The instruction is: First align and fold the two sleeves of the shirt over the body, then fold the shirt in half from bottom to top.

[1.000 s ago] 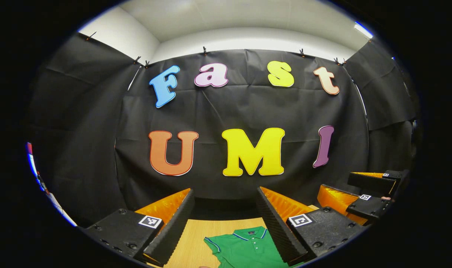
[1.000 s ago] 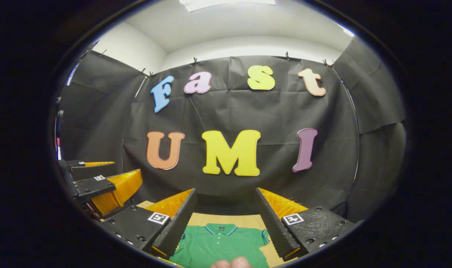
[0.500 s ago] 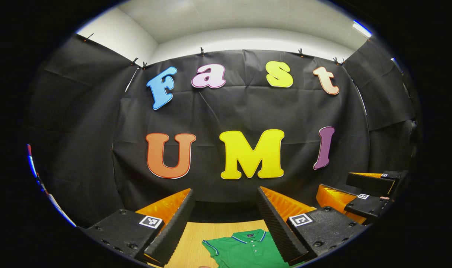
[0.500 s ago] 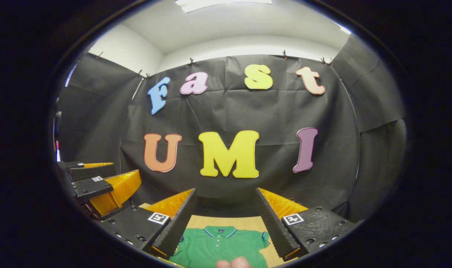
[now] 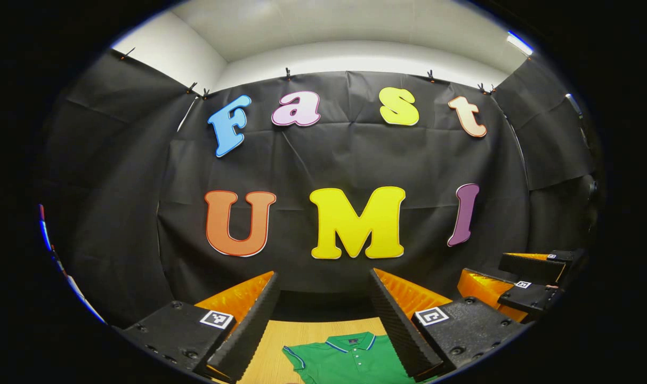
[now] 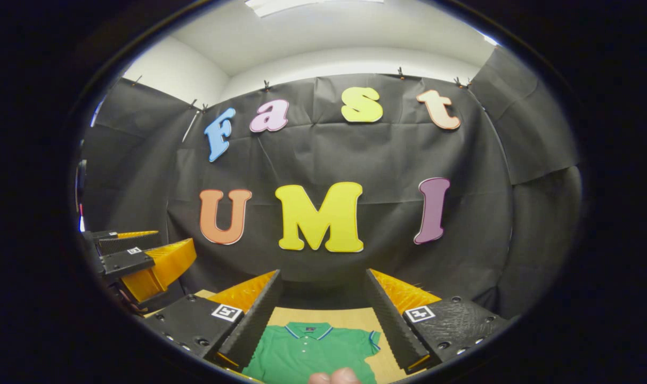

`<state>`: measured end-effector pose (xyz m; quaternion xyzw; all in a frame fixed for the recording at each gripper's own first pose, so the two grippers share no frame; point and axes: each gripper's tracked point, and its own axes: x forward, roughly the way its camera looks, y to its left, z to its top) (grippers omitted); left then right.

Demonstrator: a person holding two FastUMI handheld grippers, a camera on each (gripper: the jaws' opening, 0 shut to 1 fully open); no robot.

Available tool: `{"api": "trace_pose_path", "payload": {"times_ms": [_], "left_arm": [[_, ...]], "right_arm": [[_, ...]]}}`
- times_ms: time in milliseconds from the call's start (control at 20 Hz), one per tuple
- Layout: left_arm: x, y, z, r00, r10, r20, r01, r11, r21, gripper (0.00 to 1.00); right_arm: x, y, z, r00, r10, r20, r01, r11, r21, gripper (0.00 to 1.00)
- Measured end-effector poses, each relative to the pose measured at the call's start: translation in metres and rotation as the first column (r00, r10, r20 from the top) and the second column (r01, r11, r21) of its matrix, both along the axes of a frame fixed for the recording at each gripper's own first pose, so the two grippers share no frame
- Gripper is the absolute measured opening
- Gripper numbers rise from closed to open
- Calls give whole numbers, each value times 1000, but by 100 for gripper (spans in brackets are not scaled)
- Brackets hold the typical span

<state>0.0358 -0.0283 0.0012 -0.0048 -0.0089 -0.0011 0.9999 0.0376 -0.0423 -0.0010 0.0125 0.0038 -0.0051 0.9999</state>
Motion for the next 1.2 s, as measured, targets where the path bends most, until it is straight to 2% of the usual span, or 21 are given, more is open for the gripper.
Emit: {"api": "trace_pose_path", "payload": {"times_ms": [350, 750, 950, 1200], "left_arm": [[2, -4, -5, 1000, 8, -15, -8, 1000, -8, 100], [0, -12, -19, 999, 6, -45, -7, 1000, -9, 100], [3, -22, -30, 997, -7, -70, 7, 1000, -4, 100], [13, -33, -42, 995, -8, -102, 6, 1000, -15, 100]], "right_arm": [[1, -10, -5, 1000, 1, -5, -1, 1000, -4, 95], [5, -31, -30, 998, -13, -66, 11, 1000, -25, 95], [8, -50, -54, 993, -14, -115, 9, 999, -38, 95], [21, -72, -111, 970, -15, -242, -1, 998, -65, 95]]}}
